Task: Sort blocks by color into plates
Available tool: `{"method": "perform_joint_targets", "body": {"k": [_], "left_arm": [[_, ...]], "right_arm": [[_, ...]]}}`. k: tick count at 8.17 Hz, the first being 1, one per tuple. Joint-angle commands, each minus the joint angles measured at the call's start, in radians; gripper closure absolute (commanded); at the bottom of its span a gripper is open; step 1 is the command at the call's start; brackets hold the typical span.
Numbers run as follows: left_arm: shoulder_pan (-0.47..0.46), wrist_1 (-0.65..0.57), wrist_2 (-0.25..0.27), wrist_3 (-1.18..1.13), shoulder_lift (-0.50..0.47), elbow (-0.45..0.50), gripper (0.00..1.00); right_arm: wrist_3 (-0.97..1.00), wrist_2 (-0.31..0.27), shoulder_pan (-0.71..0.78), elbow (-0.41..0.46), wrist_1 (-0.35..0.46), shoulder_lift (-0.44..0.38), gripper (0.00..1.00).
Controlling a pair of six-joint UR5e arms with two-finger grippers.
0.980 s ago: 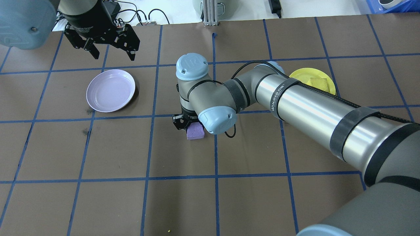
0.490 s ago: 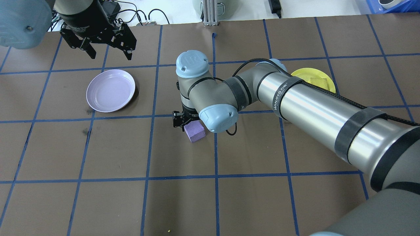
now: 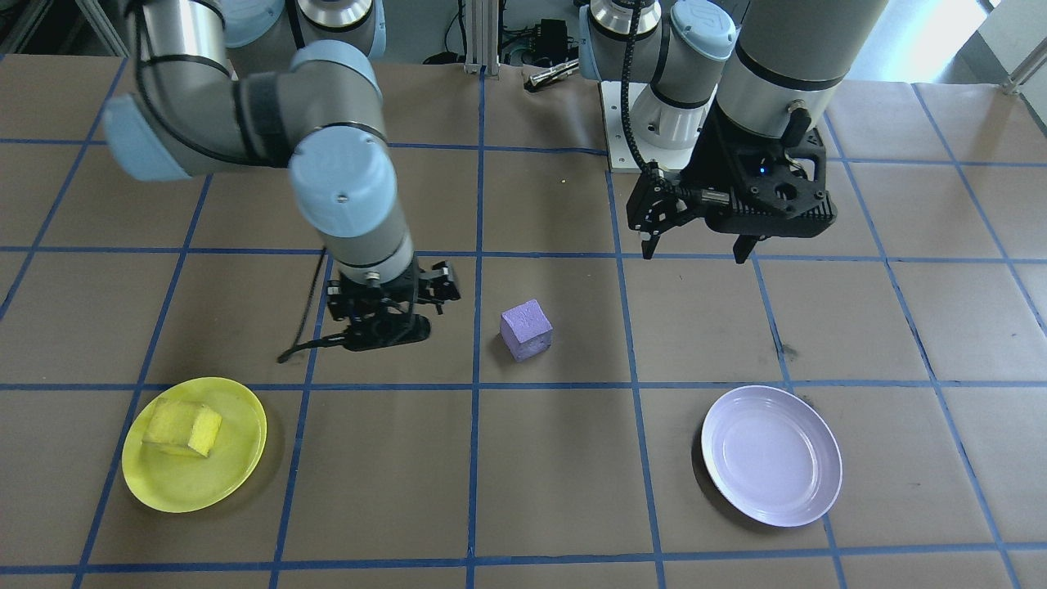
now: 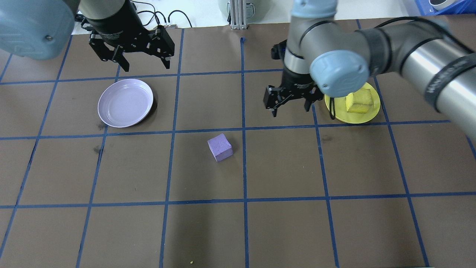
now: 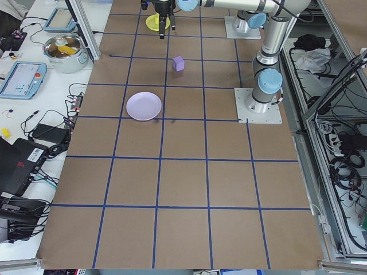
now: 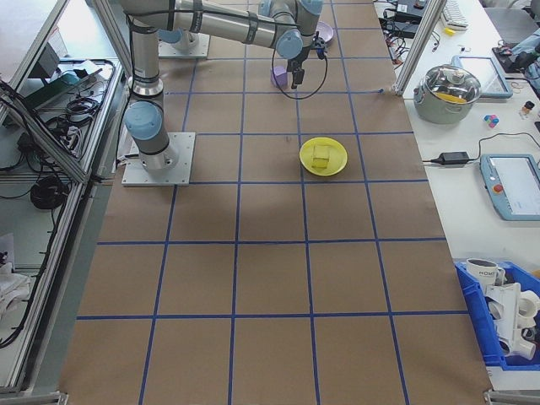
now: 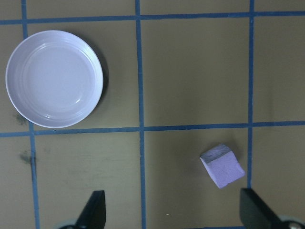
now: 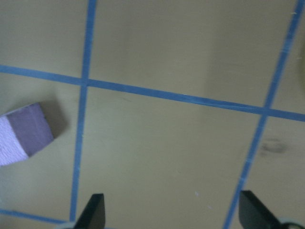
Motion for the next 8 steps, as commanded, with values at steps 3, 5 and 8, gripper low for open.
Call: {"method": "perform_joint_targets", "body": {"k": [3,5,8], "left_arm": [[-0.173,0.001,-0.071,-0.502,-0.084,-0.045,0.0],[-0.18,0.005,-0.079,-0.52,-0.124,-0.101,0.0],[-0.19,0.007,-0.08,-0.455,-0.196,-0.192,0.0]], "right_arm": [[-0.086,-0.077,-0.214,-0.134,0.168,-0.203,0.0],[-0.05,-0.069,-0.208,-0.225,0.298,-0.215,0.0],[-0.053,-0.069,-0.208,-0.213,0.306,-0.225,0.0]]}}
